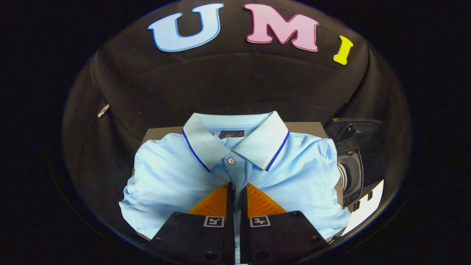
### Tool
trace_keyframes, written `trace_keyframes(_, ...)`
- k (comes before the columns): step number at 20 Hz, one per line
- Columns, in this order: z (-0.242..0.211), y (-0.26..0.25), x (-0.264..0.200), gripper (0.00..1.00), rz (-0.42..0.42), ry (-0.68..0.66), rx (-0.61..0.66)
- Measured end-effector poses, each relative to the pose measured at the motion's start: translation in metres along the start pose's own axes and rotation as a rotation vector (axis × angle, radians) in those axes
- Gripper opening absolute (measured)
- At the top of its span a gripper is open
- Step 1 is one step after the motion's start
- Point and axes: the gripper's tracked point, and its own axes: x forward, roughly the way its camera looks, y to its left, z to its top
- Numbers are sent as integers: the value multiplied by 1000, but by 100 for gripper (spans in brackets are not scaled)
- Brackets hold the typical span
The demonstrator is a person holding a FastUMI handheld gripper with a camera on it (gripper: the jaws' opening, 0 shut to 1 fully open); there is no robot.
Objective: Put the clothes into the washing machine and then close the washing machine lid.
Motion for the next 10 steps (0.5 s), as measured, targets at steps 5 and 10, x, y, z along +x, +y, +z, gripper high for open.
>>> trace_keyframes(5, 4, 1, -1, 6, 7, -94, -47)
trace_keyframes(10, 20, 4, -25, 6, 45, -260, -24)
